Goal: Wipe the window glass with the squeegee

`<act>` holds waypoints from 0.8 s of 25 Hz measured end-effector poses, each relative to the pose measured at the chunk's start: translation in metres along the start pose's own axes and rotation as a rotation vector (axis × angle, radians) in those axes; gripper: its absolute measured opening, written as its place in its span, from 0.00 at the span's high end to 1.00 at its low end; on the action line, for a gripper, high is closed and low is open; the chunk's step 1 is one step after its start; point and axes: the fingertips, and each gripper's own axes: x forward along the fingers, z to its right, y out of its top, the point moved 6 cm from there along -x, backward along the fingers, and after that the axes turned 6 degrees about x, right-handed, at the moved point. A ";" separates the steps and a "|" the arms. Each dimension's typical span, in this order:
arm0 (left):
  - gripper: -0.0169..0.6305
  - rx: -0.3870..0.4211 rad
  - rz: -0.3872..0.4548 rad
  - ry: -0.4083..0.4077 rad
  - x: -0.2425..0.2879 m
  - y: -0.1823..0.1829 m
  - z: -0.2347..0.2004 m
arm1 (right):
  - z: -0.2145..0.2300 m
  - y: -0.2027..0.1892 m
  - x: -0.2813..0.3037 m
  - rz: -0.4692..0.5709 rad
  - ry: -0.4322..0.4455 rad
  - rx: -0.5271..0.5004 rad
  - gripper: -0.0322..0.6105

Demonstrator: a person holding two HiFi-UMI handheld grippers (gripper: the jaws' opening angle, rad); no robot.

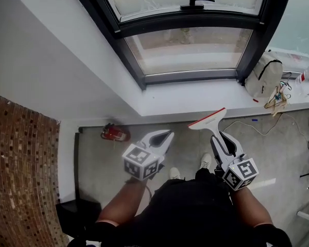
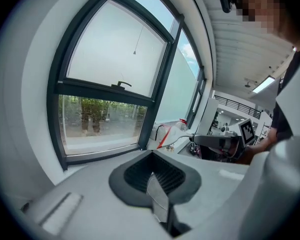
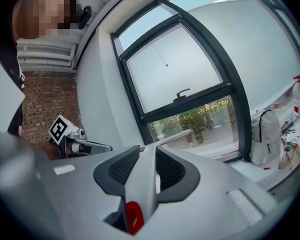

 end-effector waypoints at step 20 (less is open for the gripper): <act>0.97 -0.017 0.092 0.022 -0.017 -0.007 0.039 | -0.011 0.020 -0.041 0.016 0.014 -0.096 0.75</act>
